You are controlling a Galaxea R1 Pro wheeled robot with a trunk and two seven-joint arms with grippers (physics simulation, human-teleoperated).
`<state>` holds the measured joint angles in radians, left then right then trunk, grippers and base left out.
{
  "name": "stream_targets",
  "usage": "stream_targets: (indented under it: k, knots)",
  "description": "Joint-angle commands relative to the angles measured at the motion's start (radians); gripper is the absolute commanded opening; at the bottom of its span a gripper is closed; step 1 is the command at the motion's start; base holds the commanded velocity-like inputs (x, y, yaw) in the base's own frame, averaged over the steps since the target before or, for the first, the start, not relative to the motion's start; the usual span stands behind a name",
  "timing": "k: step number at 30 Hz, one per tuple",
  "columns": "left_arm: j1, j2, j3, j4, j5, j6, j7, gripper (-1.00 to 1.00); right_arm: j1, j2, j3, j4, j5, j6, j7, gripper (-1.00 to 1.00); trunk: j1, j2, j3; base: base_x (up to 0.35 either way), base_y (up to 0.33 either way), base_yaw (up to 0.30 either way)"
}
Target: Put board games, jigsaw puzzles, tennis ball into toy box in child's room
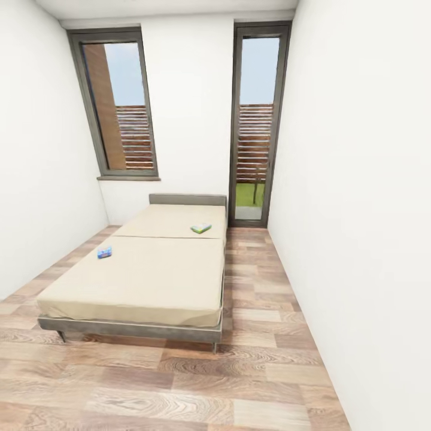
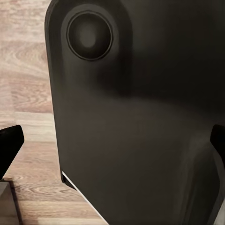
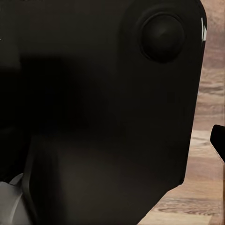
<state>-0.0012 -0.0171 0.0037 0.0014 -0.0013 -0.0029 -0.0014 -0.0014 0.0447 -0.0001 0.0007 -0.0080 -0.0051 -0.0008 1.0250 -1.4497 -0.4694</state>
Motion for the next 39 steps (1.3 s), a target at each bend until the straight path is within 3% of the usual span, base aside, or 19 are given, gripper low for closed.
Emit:
stream_targets:
  k: [1,6,28,39]
  knots:
    - [0.000,0.000,0.001,0.000,0.000,0.000,0.000,1.00,0.000,0.000,0.000,0.000,-0.001,-0.001,0.000,1.00,0.000,0.000,-0.001,0.000,0.000,0.243]
    - [0.000,0.000,0.003,0.000,0.000,0.000,0.000,1.00,0.000,0.002,0.000,0.001,-0.002,-0.001,-0.001,1.00,0.000,0.000,-0.001,0.000,0.000,0.265]
    - [0.000,0.004,0.007,-0.002,0.003,-0.002,0.000,1.00,0.000,0.012,-0.001,0.000,-0.004,-0.001,-0.001,1.00,-0.084,0.154,0.068,0.000,0.000,0.284]
    - [-0.002,0.023,0.007,-0.068,0.005,0.006,0.004,1.00,0.000,-0.006,-0.003,-0.001,0.001,-0.002,-0.001,1.00,-0.127,0.231,0.103,0.000,0.000,0.073]
